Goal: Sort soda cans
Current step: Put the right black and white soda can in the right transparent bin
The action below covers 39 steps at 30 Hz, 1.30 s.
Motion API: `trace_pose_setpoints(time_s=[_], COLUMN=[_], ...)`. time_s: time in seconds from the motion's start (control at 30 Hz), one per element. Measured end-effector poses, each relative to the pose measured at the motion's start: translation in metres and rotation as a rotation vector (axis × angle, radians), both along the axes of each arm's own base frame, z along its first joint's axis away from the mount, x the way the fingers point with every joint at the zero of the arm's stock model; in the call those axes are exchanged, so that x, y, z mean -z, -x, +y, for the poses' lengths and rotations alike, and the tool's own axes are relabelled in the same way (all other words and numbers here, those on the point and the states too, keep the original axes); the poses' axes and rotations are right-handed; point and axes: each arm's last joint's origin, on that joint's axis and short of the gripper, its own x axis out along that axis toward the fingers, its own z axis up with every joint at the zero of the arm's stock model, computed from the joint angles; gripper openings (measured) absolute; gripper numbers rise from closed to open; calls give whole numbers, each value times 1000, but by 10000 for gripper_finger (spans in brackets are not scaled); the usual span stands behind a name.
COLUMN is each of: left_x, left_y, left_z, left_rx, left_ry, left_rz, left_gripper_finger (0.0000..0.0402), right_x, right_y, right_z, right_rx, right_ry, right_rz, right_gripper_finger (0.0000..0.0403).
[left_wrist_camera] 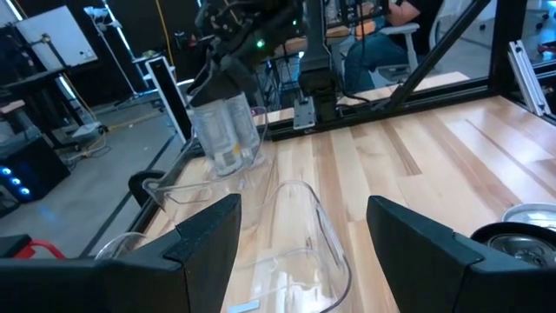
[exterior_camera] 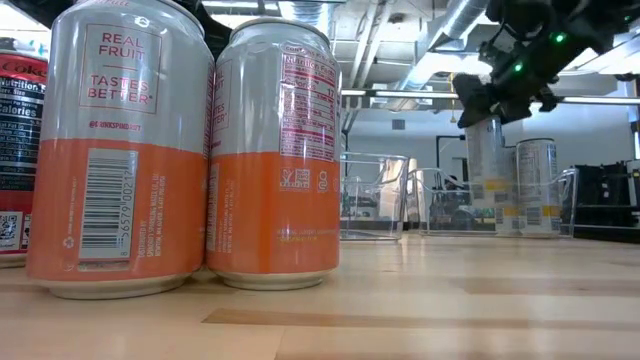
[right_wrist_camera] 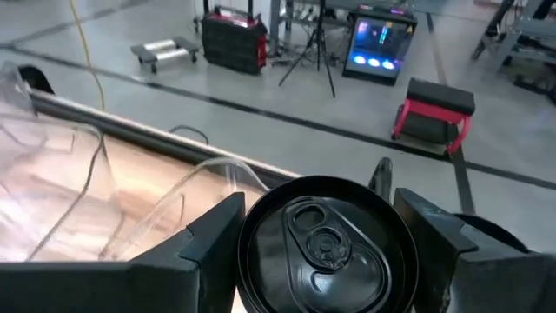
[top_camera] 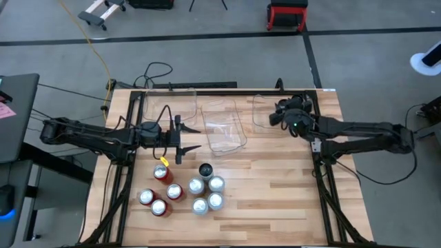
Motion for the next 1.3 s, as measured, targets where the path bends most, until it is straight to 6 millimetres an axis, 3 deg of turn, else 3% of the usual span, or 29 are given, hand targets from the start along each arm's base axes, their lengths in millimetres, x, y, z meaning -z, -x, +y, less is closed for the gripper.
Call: trace_pose_setpoints(time_s=[0.53, 0.93, 1.3], left_x=[-2, -2, -2], left_y=[0, 0, 0], left_z=[0, 0, 0], left_rx=[1, 0, -2], left_ry=[-14, -6, 27], left_rz=[-24, -25, -20], left_gripper_finger=[247, 247, 247], right_x=[23, 34, 28], right_y=[10, -3, 2], right_z=[-23, -36, -33], right_rx=[72, 99, 94], right_ry=[-10, -6, -5], right_rz=[-55, -38, -74], right_gripper_finger=[243, 251, 313])
